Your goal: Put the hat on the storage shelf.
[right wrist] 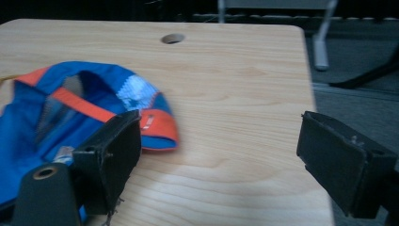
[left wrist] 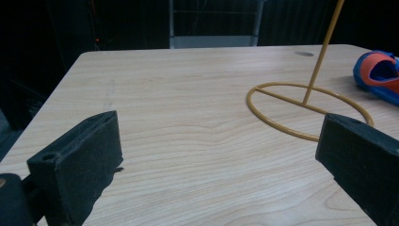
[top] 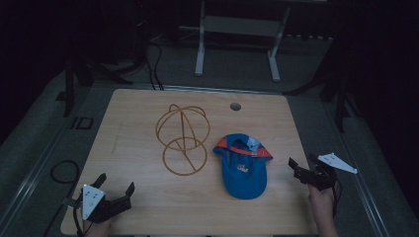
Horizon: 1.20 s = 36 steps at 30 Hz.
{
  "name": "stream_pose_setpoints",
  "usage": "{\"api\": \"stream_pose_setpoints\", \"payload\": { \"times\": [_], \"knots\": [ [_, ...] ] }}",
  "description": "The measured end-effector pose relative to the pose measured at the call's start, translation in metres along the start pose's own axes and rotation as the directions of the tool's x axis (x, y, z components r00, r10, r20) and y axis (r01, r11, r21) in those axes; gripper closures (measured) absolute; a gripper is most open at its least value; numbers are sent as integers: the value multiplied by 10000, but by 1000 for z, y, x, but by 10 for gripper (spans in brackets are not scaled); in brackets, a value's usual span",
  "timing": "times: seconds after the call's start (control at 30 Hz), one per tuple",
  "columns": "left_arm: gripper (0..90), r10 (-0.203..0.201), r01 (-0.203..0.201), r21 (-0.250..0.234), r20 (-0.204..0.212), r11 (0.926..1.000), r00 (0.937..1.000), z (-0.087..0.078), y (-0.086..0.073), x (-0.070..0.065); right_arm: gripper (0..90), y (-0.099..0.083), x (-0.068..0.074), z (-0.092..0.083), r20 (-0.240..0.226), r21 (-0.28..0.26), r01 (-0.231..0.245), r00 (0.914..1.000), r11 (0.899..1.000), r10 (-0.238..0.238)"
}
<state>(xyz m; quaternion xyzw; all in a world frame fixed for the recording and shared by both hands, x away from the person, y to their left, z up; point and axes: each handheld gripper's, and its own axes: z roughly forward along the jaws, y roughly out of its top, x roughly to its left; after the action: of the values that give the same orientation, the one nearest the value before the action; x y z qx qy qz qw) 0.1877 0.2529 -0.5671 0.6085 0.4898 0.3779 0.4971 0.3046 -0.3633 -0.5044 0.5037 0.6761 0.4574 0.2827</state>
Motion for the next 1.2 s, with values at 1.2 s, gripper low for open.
{"api": "stream_pose_setpoints", "payload": {
  "times": [1.2],
  "knots": [
    [40, -30, -117, 1005, 1450, 9949, 9894, -1, 9, -21, 269, 35, 58, 94, -2071, 1322, 2119, 9612, 9683, -1821]
  ]
}}
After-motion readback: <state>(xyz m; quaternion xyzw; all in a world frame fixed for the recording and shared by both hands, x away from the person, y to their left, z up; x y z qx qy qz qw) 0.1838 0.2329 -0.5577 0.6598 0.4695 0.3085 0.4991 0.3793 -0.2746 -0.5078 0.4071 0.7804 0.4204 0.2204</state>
